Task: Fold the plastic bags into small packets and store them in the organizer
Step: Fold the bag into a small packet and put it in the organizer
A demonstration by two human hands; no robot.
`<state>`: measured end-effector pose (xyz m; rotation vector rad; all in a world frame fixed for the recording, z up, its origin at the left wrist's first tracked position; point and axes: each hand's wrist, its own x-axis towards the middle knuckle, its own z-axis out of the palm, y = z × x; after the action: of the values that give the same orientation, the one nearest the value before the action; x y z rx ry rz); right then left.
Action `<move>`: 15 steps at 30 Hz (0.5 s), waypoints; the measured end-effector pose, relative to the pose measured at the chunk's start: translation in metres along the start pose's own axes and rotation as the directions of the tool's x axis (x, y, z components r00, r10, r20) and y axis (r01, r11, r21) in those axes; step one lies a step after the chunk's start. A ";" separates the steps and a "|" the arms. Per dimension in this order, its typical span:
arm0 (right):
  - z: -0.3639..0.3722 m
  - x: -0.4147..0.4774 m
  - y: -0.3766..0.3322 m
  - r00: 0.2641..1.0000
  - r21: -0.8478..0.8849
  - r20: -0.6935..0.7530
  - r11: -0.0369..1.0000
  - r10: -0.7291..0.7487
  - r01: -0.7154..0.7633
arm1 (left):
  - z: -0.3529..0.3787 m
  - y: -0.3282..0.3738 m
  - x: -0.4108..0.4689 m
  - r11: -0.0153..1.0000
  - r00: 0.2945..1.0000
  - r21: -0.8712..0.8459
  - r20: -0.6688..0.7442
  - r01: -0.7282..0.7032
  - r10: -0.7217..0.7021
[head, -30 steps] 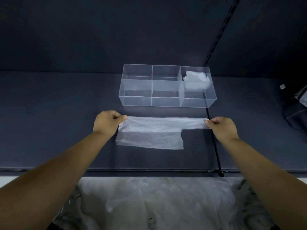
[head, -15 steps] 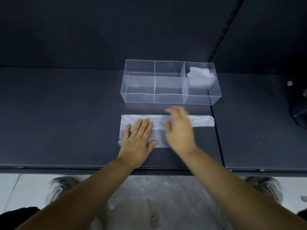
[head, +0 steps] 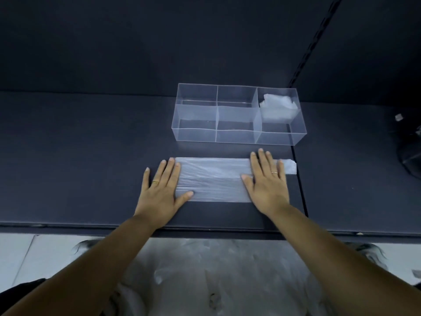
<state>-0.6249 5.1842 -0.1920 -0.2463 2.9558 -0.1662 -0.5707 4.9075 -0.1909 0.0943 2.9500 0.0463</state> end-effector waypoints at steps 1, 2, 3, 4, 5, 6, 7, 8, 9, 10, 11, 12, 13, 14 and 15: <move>-0.004 -0.003 0.004 1.000 0.010 -0.026 1.000 0.011 -0.011 | -0.002 -0.005 -0.002 1.000 1.000 0.000 0.013 0.000 0.000; -0.008 -0.009 0.008 0.997 0.040 -0.069 0.999 0.016 -0.014 | -0.005 -0.008 -0.003 1.000 1.000 -0.018 0.024 0.002 -0.002; -0.013 -0.017 0.011 0.992 0.095 -0.123 0.995 0.007 0.004 | -0.010 -0.008 -0.005 0.999 1.000 -0.046 0.021 0.009 -0.008; -0.017 -0.026 0.014 0.984 0.158 -0.175 0.986 -0.021 0.049 | -0.014 -0.004 -0.006 0.997 1.000 -0.074 -0.010 0.005 -0.006; -0.021 -0.036 0.016 0.976 0.207 -0.210 0.972 -0.064 0.108 | -0.019 0.002 -0.009 0.995 0.998 -0.096 -0.062 -0.035 0.029; -0.022 -0.046 0.018 0.968 0.225 -0.224 0.961 -0.109 0.161 | -0.023 0.013 -0.012 0.988 0.990 -0.118 -0.108 -0.104 0.091; -0.021 -0.055 0.019 0.965 0.220 -0.218 0.956 -0.146 0.194 | -0.025 0.024 -0.015 0.972 0.976 -0.144 -0.137 -0.188 0.169; -0.020 -0.061 0.020 0.964 0.216 -0.207 0.953 -0.167 0.212 | -0.025 0.037 -0.018 0.948 0.957 -0.163 -0.152 -0.272 0.248; -0.019 -0.064 0.019 0.965 0.231 -0.200 0.949 -0.167 0.213 | -0.024 0.049 -0.020 0.926 0.939 -0.178 -0.152 -0.333 0.309; -0.020 -0.064 0.017 0.967 0.254 -0.200 0.945 -0.155 0.204 | -0.022 0.060 -0.021 0.911 0.929 -0.191 -0.140 -0.366 0.344; -0.021 -0.062 0.014 0.970 0.271 -0.199 0.944 -0.137 0.189 | -0.020 0.068 -0.021 0.906 0.928 -0.203 -0.117 -0.372 0.354; -0.022 -0.058 0.011 0.975 0.277 -0.182 0.945 -0.124 0.172 | -0.016 0.073 -0.020 0.910 0.934 -0.210 -0.090 -0.358 0.347; -0.023 -0.054 0.008 0.982 0.272 -0.149 0.950 -0.117 0.155 | -0.013 0.076 -0.020 0.918 0.943 -0.216 -0.074 -0.333 0.325; -0.024 -0.050 0.006 0.988 0.263 -0.105 0.954 -0.117 0.141 | -0.009 0.077 -0.018 0.926 0.953 -0.223 -0.074 -0.304 0.295; -0.025 -0.048 0.005 0.991 0.268 -0.066 0.955 -0.117 0.130 | -0.007 0.078 -0.017 0.934 0.960 -0.223 -0.079 -0.279 0.268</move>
<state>-0.5839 5.1995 -0.1604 -0.3931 2.9193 -0.5977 -0.5504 4.9839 -0.1781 0.4756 2.9286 0.4368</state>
